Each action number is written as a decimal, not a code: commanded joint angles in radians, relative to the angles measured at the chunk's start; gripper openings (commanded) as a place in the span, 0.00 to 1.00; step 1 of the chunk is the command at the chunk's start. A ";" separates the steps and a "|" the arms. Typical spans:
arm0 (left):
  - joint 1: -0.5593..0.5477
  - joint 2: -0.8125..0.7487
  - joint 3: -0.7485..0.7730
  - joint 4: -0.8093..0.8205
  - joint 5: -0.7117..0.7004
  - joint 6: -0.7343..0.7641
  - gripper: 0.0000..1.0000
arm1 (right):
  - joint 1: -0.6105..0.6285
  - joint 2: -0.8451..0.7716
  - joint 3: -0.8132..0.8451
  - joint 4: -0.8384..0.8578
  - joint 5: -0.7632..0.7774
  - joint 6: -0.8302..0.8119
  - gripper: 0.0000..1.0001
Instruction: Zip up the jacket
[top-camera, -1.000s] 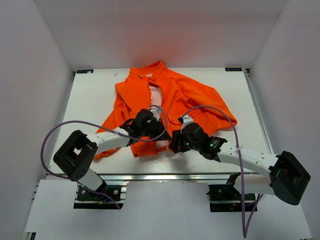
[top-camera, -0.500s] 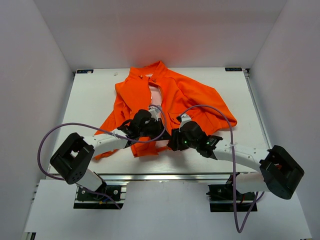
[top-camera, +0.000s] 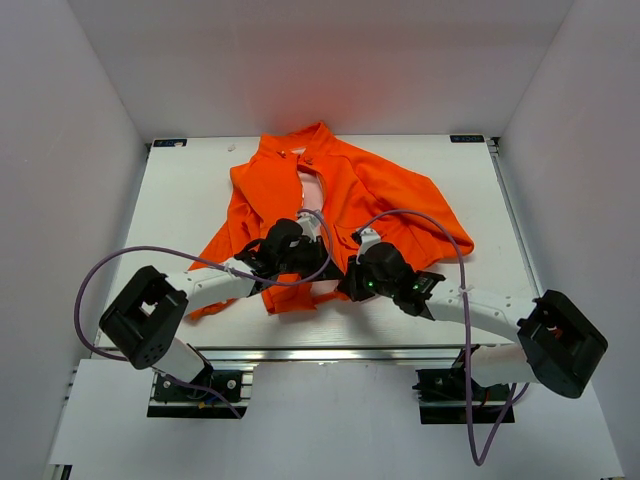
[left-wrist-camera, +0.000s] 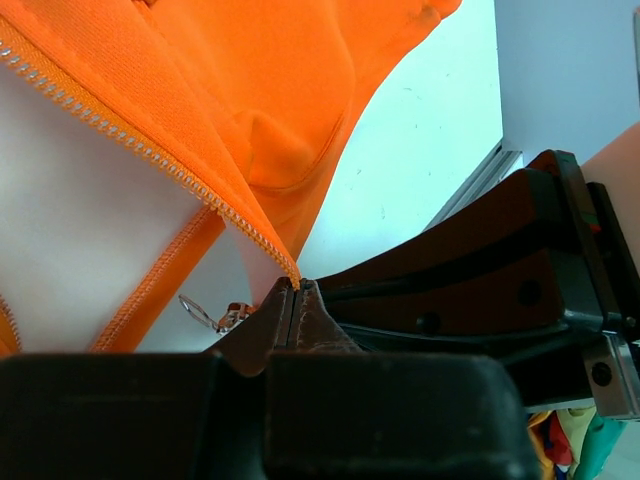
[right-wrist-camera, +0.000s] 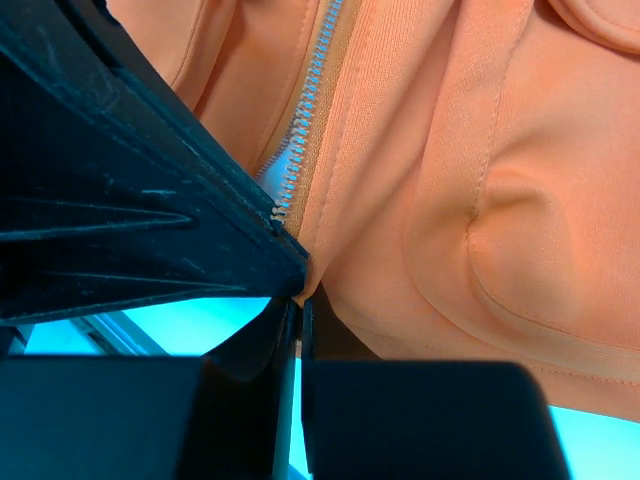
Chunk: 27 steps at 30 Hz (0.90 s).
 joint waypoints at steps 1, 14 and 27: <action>-0.001 -0.051 0.021 -0.039 0.023 0.014 0.00 | -0.006 -0.040 -0.022 0.035 -0.025 -0.019 0.00; -0.004 -0.158 0.059 -0.527 -0.180 0.031 0.77 | -0.026 -0.181 -0.068 -0.160 -0.008 -0.040 0.00; -0.062 0.076 0.206 -0.760 -0.358 0.017 0.66 | -0.034 -0.172 -0.073 -0.159 -0.012 -0.054 0.00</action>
